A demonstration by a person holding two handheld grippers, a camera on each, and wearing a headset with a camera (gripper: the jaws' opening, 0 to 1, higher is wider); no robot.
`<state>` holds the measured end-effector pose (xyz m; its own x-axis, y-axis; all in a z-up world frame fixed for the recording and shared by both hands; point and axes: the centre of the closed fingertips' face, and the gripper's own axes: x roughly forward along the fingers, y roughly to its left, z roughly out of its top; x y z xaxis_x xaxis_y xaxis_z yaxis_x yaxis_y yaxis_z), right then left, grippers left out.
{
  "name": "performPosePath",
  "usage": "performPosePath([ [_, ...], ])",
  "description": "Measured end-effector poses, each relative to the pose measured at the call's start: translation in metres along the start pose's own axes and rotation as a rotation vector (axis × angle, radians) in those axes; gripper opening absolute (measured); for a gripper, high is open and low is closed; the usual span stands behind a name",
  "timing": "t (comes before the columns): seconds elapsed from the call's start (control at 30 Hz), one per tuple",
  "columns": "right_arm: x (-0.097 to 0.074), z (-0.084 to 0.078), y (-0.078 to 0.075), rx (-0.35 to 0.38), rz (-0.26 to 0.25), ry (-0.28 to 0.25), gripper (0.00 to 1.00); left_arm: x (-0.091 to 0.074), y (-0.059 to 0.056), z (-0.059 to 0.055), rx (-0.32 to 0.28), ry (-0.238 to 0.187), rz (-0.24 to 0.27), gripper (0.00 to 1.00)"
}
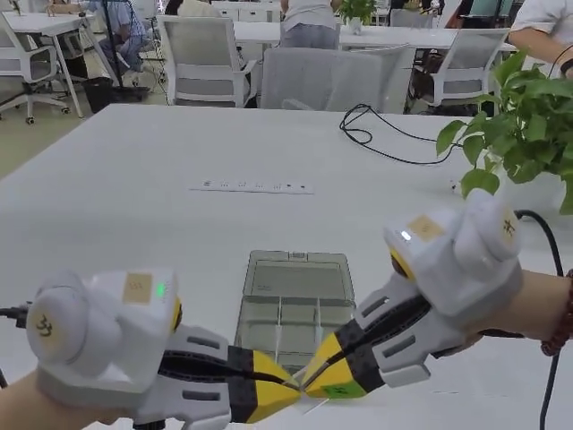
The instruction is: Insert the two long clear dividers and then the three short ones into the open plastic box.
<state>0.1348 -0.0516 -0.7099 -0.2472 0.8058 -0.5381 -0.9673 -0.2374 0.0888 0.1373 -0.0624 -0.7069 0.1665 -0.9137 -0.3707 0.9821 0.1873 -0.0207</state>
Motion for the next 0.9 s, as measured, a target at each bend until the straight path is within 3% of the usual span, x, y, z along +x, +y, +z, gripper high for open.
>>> performPosePath([
  [0.17,0.001,-0.002,-0.004,0.003,-0.019,0.02,0.02,0.0,0.004,-0.004,0.025,0.024,0.033,0.0],
  [0.43,0.004,-0.003,-0.009,0.009,-0.039,0.045,0.02,-0.005,0.009,-0.006,0.018,0.018,0.088,0.0],
  [0.73,0.007,-0.003,-0.026,0.003,-0.095,0.067,0.02,-0.015,0.015,-0.009,-0.01,-0.004,0.161,0.16],
  [0.9,0.009,-0.003,-0.037,-0.001,-0.124,0.08,0.02,-0.021,0.025,-0.01,-0.031,-0.03,0.227,0.24],
])
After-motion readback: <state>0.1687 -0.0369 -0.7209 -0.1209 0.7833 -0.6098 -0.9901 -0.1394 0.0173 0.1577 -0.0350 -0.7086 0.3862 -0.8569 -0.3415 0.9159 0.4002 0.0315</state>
